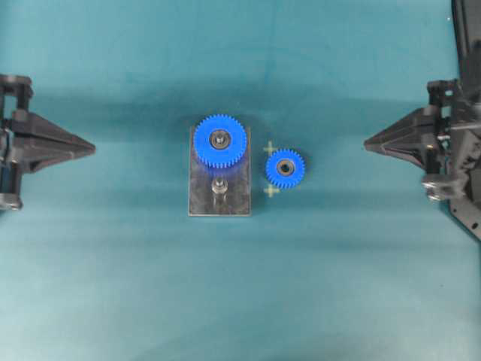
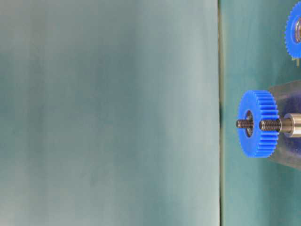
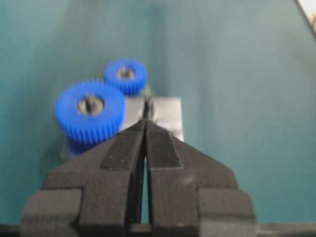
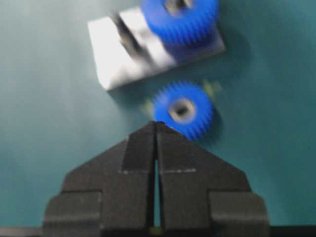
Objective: Fit the small gear onto the shaft.
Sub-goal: 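Move the right gripper from rest toward the small blue gear, then lower the right gripper over the small blue gear and grasp it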
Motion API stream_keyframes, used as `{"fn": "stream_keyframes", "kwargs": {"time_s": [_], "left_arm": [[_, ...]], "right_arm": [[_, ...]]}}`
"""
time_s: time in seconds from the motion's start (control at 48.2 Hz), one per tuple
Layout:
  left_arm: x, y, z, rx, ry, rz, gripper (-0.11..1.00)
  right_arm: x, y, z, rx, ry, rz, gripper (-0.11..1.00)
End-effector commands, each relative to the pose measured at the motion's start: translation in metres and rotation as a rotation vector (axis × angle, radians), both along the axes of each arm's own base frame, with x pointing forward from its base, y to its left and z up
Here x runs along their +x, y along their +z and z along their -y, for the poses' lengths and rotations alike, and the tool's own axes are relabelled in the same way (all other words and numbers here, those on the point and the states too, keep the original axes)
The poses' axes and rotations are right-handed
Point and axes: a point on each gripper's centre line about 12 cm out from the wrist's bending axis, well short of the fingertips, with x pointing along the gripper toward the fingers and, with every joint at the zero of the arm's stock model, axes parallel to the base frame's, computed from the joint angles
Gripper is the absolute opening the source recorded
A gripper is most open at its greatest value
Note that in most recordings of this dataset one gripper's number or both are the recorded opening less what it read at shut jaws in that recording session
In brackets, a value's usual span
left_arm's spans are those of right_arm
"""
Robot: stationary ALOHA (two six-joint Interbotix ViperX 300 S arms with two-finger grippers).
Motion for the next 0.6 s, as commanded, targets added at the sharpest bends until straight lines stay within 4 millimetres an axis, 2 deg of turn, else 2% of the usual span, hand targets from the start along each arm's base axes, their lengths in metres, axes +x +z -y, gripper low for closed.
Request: {"fn": "stream_keyframes", "kwargs": {"time_s": [0.0, 0.374, 0.477, 0.581], "left_arm": [[0.009, 0.002, 0.0, 0.001, 0.001, -0.028, 0.0], [0.029, -0.017, 0.0, -0.002, 0.002, -0.091, 0.0], [0.032, -0.018, 0.0, 0.0, -0.002, -0.089, 0.0], [0.033, -0.019, 0.002, 0.0, -0.01, -0.094, 0.0]], "right_arm": [[0.013, 0.006, 0.005, -0.017, 0.002, -0.072, 0.0], [0.074, -0.032, 0.035, 0.039, -0.078, -0.302, 0.01], [0.092, -0.045, 0.042, 0.047, -0.085, -0.35, 0.15], [0.108, -0.059, 0.046, 0.057, -0.086, -0.398, 0.43]]}}
